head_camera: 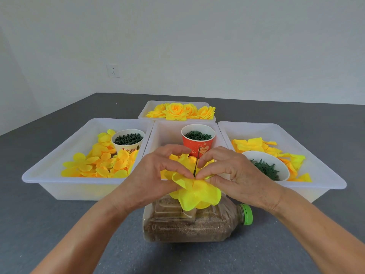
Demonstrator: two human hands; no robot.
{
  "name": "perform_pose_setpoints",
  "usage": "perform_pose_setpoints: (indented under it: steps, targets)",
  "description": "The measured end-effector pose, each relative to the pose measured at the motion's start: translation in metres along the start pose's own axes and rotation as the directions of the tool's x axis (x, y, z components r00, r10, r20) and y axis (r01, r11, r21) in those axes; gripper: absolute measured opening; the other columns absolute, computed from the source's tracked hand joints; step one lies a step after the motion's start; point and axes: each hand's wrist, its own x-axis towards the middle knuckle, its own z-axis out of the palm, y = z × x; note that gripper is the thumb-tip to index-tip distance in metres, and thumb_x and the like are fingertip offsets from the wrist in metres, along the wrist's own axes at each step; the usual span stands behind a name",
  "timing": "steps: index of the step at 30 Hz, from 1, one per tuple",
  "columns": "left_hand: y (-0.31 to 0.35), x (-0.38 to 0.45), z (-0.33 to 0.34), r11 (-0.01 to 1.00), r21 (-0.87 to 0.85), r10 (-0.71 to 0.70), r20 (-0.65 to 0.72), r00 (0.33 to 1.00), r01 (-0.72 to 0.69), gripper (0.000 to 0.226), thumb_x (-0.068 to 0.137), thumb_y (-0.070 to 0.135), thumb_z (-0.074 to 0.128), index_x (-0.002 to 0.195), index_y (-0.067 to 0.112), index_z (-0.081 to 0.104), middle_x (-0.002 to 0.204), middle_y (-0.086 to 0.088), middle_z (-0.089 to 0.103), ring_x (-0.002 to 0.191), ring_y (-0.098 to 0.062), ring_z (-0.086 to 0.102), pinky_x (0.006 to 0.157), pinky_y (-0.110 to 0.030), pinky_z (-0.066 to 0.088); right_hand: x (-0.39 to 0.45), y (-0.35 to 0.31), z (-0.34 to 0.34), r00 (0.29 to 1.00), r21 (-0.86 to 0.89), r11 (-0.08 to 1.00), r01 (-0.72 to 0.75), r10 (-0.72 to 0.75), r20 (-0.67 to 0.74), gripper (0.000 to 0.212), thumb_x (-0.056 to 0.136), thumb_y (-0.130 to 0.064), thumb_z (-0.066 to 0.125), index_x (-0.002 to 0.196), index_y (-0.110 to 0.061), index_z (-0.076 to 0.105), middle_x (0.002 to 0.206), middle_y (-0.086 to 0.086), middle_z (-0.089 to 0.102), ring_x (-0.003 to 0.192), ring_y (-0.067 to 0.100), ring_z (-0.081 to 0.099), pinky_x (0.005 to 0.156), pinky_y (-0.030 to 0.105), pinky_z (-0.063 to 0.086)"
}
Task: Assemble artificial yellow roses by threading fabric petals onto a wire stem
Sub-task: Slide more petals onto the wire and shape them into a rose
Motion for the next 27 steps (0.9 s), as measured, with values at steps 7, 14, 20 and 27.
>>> perform_pose_setpoints:
  steps: [7, 14, 20, 27]
  targets:
    - [0.0022, -0.0012, -0.0031, 0.998, 0.032, -0.054, 0.059, 0.997, 0.052, 0.028, 0.069, 0.000, 0.078, 0.088, 0.022, 0.077, 0.120, 0.015, 0.060, 0.120, 0.001, 0.047, 0.102, -0.027, 0.040, -0.0017, 0.0003, 0.0062, 0.998, 0.064, 0.997, -0.031, 0.034, -0.049, 0.023, 0.077, 0.003, 0.066, 0.087, -0.015, 0.076, 0.094, -0.005, 0.067, 0.097, 0.014, 0.058, 0.088, 0.037, 0.046]
    - [0.0007, -0.0052, -0.0022, 0.998, -0.049, -0.048, -0.032, 0.998, 0.047, 0.032, 0.067, -0.009, 0.075, 0.086, 0.016, 0.077, 0.110, 0.009, 0.068, 0.111, -0.001, 0.056, 0.096, -0.021, 0.044, -0.0030, -0.0021, 0.0059, 0.996, 0.121, 0.991, -0.048, 0.057, -0.073, 0.023, 0.076, 0.005, 0.068, 0.087, -0.014, 0.076, 0.092, -0.004, 0.068, 0.094, 0.007, 0.058, 0.088, 0.026, 0.045]
    - [-0.0011, -0.0046, -0.0007, 0.999, 0.044, 0.013, -0.030, 0.999, -0.012, 0.031, 0.068, -0.008, 0.075, 0.091, 0.013, 0.076, 0.106, 0.007, 0.069, 0.107, -0.001, 0.056, 0.094, -0.021, 0.044, -0.0044, -0.0015, 0.0067, 0.996, 0.010, 1.000, 0.025, -0.024, -0.083, 0.020, 0.077, -0.002, 0.066, 0.088, -0.013, 0.077, 0.094, -0.003, 0.068, 0.096, 0.017, 0.058, 0.087, 0.036, 0.045]
    - [-0.0002, 0.0001, -0.0050, 0.955, 0.235, 0.165, 0.095, 0.982, -0.183, 0.018, 0.076, 0.005, 0.073, 0.091, 0.011, 0.077, 0.107, 0.002, 0.069, 0.108, -0.018, 0.057, 0.092, -0.028, 0.046, -0.0032, -0.0030, 0.0073, 0.998, -0.076, 0.996, -0.050, 0.046, -0.048, 0.021, 0.077, -0.004, 0.066, 0.088, -0.018, 0.077, 0.103, -0.005, 0.066, 0.108, 0.011, 0.051, 0.093, 0.034, 0.039]
